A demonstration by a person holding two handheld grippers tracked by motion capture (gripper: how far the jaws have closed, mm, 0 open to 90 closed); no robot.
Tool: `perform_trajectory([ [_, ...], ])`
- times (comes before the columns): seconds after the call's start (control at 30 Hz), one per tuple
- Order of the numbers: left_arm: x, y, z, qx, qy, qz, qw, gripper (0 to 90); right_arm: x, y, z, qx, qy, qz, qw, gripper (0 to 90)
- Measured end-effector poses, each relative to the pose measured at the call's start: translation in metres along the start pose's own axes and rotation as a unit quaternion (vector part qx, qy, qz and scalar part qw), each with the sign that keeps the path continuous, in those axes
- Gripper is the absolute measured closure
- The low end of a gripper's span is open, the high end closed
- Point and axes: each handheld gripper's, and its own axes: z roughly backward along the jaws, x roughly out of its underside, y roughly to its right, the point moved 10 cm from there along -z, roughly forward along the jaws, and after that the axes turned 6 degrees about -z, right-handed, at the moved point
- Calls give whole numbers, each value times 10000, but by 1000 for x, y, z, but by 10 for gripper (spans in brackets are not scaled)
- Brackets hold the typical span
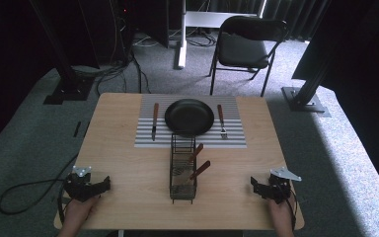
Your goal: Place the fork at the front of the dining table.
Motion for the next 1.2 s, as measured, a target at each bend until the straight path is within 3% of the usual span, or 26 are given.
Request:
perform_trajectory([
  [0.17,0,0,0,-1,1,0,10000,10,9,6,6,102,-20,117,9999,125],
  [0.37,0,0,0,-1,0,-2,10000,10,17,4,13,-59,-18,321,9995,124],
  [0.5,0,0,0,-1,0,-1,10000,10,23,9,14,174,-193,461,9986,124],
  [0.63,0,0,0,-1,1,-1,10000,10,26,19,14,300,-336,44,9990,120],
  [0.7,0,0,0,-1,2,-1,10000,10,25,22,14,405,-324,-51,9986,120],
  [1.2,0,0,0,-1,0,0,10000,10,22,23,10,396,-336,-47,9986,112],
])
